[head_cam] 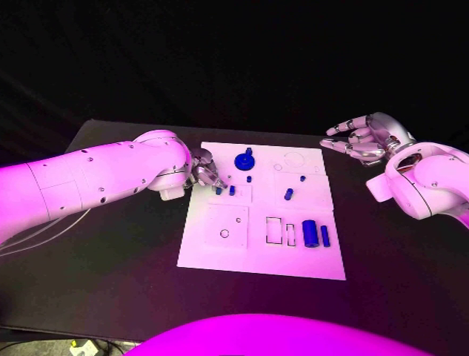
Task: Assemble the parts on the task board
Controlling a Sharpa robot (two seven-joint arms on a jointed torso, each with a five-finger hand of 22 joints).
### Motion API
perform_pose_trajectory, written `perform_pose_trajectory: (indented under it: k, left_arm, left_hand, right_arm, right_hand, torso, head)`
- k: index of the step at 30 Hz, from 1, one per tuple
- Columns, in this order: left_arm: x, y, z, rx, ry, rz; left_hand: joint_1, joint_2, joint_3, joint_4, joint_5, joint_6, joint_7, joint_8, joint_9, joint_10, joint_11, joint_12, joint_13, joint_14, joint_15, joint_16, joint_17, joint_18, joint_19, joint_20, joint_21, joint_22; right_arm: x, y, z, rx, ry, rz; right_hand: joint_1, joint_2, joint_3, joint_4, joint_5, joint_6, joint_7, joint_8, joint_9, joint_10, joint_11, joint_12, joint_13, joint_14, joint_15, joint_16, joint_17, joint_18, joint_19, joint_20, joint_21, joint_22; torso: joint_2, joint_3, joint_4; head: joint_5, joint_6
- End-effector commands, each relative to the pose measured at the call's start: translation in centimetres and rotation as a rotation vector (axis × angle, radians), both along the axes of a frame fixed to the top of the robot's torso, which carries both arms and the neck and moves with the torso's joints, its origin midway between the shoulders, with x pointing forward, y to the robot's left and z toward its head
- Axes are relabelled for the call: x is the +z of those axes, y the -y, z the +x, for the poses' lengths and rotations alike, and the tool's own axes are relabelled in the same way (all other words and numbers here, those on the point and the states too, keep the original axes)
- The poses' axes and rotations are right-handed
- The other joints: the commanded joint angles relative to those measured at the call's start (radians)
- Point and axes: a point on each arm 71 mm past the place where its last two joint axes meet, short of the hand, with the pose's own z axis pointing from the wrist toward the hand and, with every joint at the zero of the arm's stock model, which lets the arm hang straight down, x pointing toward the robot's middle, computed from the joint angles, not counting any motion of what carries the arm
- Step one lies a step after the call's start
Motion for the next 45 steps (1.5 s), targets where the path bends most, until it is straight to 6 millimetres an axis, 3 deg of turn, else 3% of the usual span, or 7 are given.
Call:
perform_pose_trajectory:
  k: [1,13,24,29,38,41,45]
  left_arm:
    - [-0.1,0.0,0.0,0.003,-0.009,-0.004]
    - [-0.1,-0.6,0.1,0.015,-0.010,0.004]
    - [-0.1,-0.5,0.1,0.014,-0.011,-0.002]
    - [-0.1,-0.6,0.1,0.025,-0.001,-0.011]
    - [1.0,-1.2,0.3,0.074,0.069,-0.071]
    - [2.0,-1.1,0.4,0.073,0.114,-0.151]
    - [3.2,-0.3,0.5,0.039,0.204,-0.262]
  left_hand:
    - [-0.007,0.000,-0.008,0.000,-0.002,0.002,0.006,-0.003,0.002,-0.005,-0.004,-0.006,-0.001,0.106,-0.003,0.003,0.263,-0.010,0.002,-0.006,-0.001,0.092]
    - [-0.002,-0.003,-0.024,0.004,-0.002,0.003,0.006,-0.005,0.003,-0.004,-0.004,-0.005,0.001,0.106,-0.003,0.003,0.263,-0.010,0.003,-0.006,-0.001,0.092]
    - [0.006,-0.025,-0.193,0.091,-0.013,0.012,0.007,-0.019,0.008,-0.004,-0.002,-0.006,0.006,0.106,-0.002,0.003,0.263,-0.010,0.004,-0.006,-0.002,0.094]
    - [-0.007,-0.014,-0.245,0.097,-0.047,0.014,0.007,-0.025,0.009,-0.004,-0.002,-0.007,0.008,0.106,-0.002,0.003,0.263,-0.010,0.004,-0.005,-0.003,0.094]
    - [-0.011,0.015,-0.275,0.096,-0.044,0.006,0.009,-0.032,0.011,-0.018,-0.001,-0.024,-0.014,0.106,-0.002,0.003,0.263,-0.005,-0.009,-0.006,-0.012,0.078]
    - [0.038,0.052,-0.265,0.092,-0.038,-0.018,0.016,-0.040,0.014,-0.046,0.005,-0.052,-0.048,0.100,0.002,-0.008,0.246,0.002,-0.034,-0.003,-0.030,0.049]
    - [0.168,0.065,-0.216,0.076,-0.038,-0.118,0.055,-0.060,0.015,-0.238,0.041,-0.212,-0.250,0.022,0.033,-0.132,0.082,0.045,-0.189,0.019,-0.151,-0.133]
  right_arm:
    - [0.0,-0.1,0.0,0.017,0.003,-0.001]
    - [0.0,0.0,0.0,0.014,0.004,-0.002]
    - [0.0,0.0,0.0,0.013,0.005,-0.002]
    - [0.0,0.0,0.0,0.013,0.006,-0.002]
    - [0.0,0.0,0.0,0.014,0.005,-0.002]
    - [-0.1,0.0,0.0,0.014,0.005,-0.002]
    - [-0.1,0.1,0.0,0.012,0.007,-0.001]
  right_hand:
    - [-0.009,-0.002,-0.003,-0.001,0.004,-0.005,0.000,0.005,-0.001,-0.005,-0.002,0.001,0.048,0.078,-0.004,-0.004,0.156,0.006,0.079,-0.009,-0.004,0.228]
    - [-0.009,-0.002,-0.003,-0.001,0.004,-0.005,0.000,0.005,-0.001,-0.005,-0.002,0.001,0.048,0.078,-0.004,-0.004,0.156,0.006,0.079,-0.009,-0.004,0.228]
    - [-0.012,-0.002,-0.004,-0.001,0.004,-0.005,0.000,0.006,-0.001,-0.005,-0.002,0.001,0.048,0.078,-0.004,-0.004,0.156,0.007,0.079,-0.009,-0.005,0.228]
    - [-0.016,-0.002,-0.005,0.001,0.003,-0.005,0.000,0.006,-0.002,-0.006,-0.002,0.000,0.047,0.078,-0.004,-0.005,0.154,0.007,0.078,-0.009,-0.007,0.226]
    - [-0.022,-0.001,-0.006,0.002,0.003,-0.006,0.000,0.007,-0.002,-0.006,-0.002,0.001,0.047,0.078,-0.004,-0.005,0.154,0.007,0.077,-0.009,-0.008,0.226]
    - [-0.022,-0.001,-0.006,0.002,0.003,-0.006,0.000,0.007,-0.002,-0.006,-0.002,0.001,0.047,0.078,-0.004,-0.005,0.154,0.007,0.077,-0.009,-0.008,0.226]
    - [-0.023,0.000,-0.006,0.002,0.003,-0.006,0.000,0.007,-0.002,-0.006,-0.002,0.000,0.047,0.078,-0.004,-0.005,0.154,0.007,0.077,-0.009,-0.008,0.226]
  torso:
    - [-0.001,0.0002,-0.0005]
    - [-0.001,-0.0009,0.0007]
    - [0.000,-0.0003,0.0005]
    - [0.000,-0.0002,-0.0005]
    - [0.001,-0.0013,-0.0013]
    - [0.000,-0.0001,-0.0012]
    - [-0.001,0.0024,-0.0002]
  head:
    - [0.000,0.000]
    - [-0.001,0.000]
    - [-0.001,0.000]
    - [0.001,0.002]
    - [0.001,0.009]
    - [0.000,0.011]
    - [-0.001,0.018]
